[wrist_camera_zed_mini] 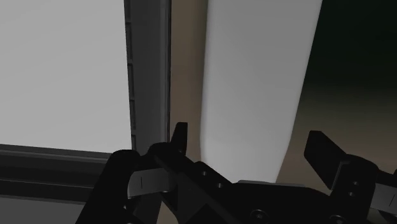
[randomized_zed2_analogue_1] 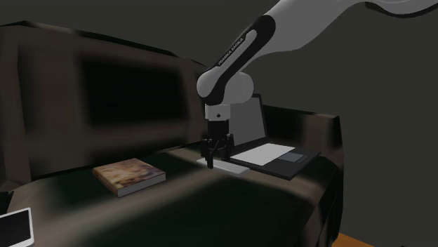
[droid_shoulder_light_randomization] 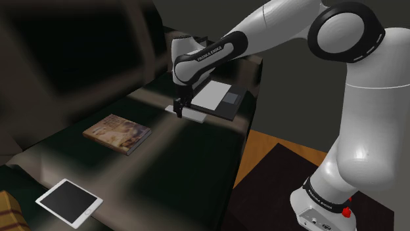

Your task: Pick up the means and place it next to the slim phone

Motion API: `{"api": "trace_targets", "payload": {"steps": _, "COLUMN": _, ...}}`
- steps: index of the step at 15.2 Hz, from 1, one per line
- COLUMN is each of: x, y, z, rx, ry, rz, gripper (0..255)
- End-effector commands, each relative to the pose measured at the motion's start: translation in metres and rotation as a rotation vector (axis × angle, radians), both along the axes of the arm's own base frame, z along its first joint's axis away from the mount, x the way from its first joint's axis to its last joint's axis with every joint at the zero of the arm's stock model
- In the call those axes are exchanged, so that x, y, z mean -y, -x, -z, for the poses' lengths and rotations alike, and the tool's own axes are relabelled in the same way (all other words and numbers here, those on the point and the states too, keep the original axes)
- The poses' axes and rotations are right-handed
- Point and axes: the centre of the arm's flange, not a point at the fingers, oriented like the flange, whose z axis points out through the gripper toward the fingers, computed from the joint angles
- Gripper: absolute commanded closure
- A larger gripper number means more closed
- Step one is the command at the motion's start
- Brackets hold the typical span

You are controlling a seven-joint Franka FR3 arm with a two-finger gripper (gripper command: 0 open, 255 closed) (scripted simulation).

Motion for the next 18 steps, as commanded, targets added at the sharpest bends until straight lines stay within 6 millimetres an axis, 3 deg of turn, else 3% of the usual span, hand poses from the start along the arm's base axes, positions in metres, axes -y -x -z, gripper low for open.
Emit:
{"api": "trace_targets", "payload": {"steps": 1, "x": 0.002, "y": 0.0, "z": 0.004, "rx": -0.003, "ry": 0.001, "rz": 0.001, "gripper": 0}}
{"api": "trace_targets", "payload": {"steps": 6, "x": 0.002, "y": 0.0, "z": 0.004, "rx": -0.003, "ry": 0.001, "rz": 0.001, "gripper": 0}}
{"api": "trace_targets", "payload": {"steps": 7, "x": 0.002, "y": 0.0, "z": 0.004, "rx": -0.003, "ry": 0.001, "rz": 0.001, "gripper": 255}}
{"api": "trace_targets", "payload": {"steps": 16, "x": 0.002, "y": 0.0, "z": 0.004, "rx": -0.003, "ry": 0.001, "rz": 0.001, "gripper": 255}}
{"api": "trace_targets", "payload": {"steps": 18, "x": 0.002, "y": 0.0, "z": -0.007, "rx": -0.003, "ry": 0.001, "rz": 0.001, "gripper": 255}}
